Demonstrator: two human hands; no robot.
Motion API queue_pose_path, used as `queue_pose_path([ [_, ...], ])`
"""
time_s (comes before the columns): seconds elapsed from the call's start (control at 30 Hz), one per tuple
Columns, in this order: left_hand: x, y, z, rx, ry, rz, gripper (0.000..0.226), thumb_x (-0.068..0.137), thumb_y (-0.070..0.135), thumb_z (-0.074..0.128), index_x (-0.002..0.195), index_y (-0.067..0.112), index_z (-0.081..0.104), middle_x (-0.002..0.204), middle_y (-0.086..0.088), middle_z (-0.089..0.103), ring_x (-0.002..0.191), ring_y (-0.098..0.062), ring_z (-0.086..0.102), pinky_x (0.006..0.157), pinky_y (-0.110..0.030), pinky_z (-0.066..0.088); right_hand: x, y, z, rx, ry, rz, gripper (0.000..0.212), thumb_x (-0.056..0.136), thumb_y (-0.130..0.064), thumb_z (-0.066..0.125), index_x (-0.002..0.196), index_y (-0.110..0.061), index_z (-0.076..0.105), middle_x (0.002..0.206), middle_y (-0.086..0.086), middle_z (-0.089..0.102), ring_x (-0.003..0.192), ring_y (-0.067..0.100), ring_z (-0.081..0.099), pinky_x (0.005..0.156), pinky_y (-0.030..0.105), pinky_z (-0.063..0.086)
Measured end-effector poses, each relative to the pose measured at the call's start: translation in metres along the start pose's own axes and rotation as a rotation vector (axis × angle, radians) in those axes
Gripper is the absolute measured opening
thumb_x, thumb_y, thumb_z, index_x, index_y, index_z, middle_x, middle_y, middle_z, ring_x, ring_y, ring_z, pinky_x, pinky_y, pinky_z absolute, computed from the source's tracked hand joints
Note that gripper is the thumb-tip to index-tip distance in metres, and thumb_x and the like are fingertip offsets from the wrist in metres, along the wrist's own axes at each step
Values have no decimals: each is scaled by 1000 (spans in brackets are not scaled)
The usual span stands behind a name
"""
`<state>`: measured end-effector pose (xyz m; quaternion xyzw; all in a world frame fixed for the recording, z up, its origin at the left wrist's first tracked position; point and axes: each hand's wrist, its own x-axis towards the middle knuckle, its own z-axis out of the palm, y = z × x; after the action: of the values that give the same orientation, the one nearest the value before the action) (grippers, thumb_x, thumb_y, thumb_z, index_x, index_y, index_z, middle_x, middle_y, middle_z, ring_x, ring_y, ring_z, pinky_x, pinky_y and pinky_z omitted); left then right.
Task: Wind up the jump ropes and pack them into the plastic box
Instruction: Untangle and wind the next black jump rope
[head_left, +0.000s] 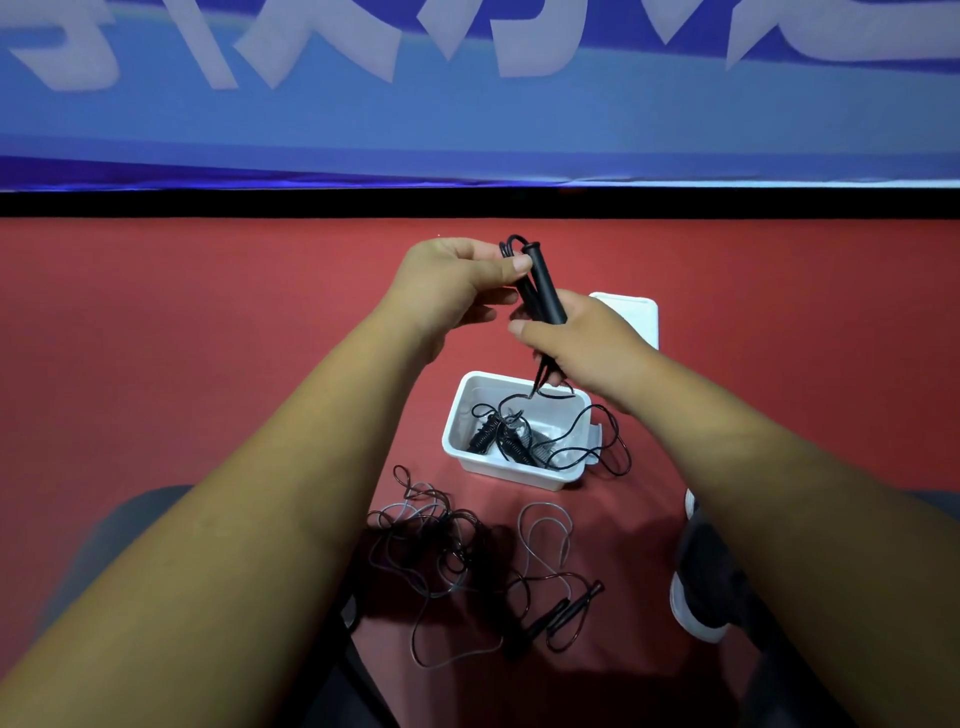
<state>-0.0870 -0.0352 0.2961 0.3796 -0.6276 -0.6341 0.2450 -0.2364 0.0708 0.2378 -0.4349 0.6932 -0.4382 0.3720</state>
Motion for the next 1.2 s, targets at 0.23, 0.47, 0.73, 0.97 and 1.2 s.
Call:
queue_pose_path([
  [0.23,13,-16,0,-71,43,-144,44,109,48,46,107,9,66,86,-5,72,85,-25,69,88,-41,59,-5,-16,-7,436,38,53,20,100,-23,73,116,-11,72,81,1,66,71,16,62,53,29,53],
  [0.47,-2,-44,11,285,-479,-79,30,112,34,45,128,24,69,117,-5,78,118,-12,69,119,-38,39,-9,-40,-29,538,38,-23,21,105,-16,65,124,-13,72,87,1,70,76,15,69,57,28,49],
  [0.73,-10,-24,6,171,-636,-51,32,108,22,51,129,5,69,93,-10,58,87,-27,64,96,-42,54,-13,-40,-42,586,205,-73,20,107,-27,64,126,-20,67,104,7,77,97,26,77,85,47,64],
  [0.97,-19,-1,11,219,-682,-120,8,101,7,63,108,10,62,101,-7,77,71,-20,71,55,-23,52,-12,-40,-34,711,294,-40,25,107,-28,65,126,-14,58,95,19,78,95,39,79,83,54,65],
  [1.2,-13,-13,4,621,-576,-186,18,103,12,63,119,11,71,94,-7,79,88,-17,74,76,-37,62,-10,-43,-29,755,316,14,27,108,-21,63,128,-5,52,89,22,72,90,42,79,80,54,66],
])
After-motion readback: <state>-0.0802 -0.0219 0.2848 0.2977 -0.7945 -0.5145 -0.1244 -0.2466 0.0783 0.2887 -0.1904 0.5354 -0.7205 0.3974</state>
